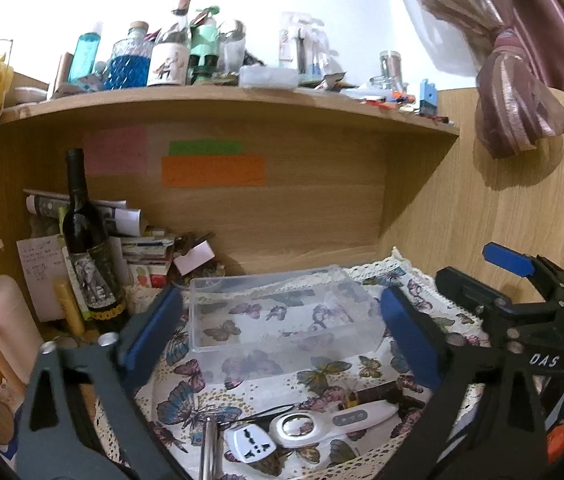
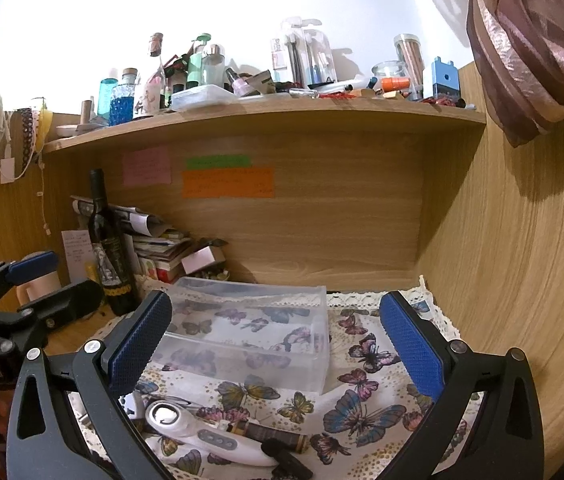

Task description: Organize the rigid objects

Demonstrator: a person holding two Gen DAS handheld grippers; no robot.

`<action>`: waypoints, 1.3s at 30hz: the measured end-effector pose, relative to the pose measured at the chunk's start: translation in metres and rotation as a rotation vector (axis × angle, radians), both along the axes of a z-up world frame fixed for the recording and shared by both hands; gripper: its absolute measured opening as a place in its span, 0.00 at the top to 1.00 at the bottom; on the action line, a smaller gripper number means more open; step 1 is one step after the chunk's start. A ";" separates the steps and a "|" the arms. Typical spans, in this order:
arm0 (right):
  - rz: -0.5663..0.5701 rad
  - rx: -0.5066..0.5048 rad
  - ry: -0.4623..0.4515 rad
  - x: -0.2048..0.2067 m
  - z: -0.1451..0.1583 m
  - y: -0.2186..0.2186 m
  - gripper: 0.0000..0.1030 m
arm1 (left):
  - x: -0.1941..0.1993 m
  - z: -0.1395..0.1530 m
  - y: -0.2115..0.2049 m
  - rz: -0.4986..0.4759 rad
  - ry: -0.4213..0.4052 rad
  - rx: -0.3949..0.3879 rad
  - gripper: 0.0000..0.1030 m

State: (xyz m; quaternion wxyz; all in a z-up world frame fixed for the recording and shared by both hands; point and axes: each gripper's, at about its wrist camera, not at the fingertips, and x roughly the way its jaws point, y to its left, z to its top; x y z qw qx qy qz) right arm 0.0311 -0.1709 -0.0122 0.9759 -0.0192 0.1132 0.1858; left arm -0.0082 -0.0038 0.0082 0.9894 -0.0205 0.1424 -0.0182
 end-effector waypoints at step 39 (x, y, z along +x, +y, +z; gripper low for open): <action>0.122 -0.163 0.500 0.034 -0.128 -0.012 0.55 | 0.025 -0.156 0.063 0.099 0.572 -0.059 0.63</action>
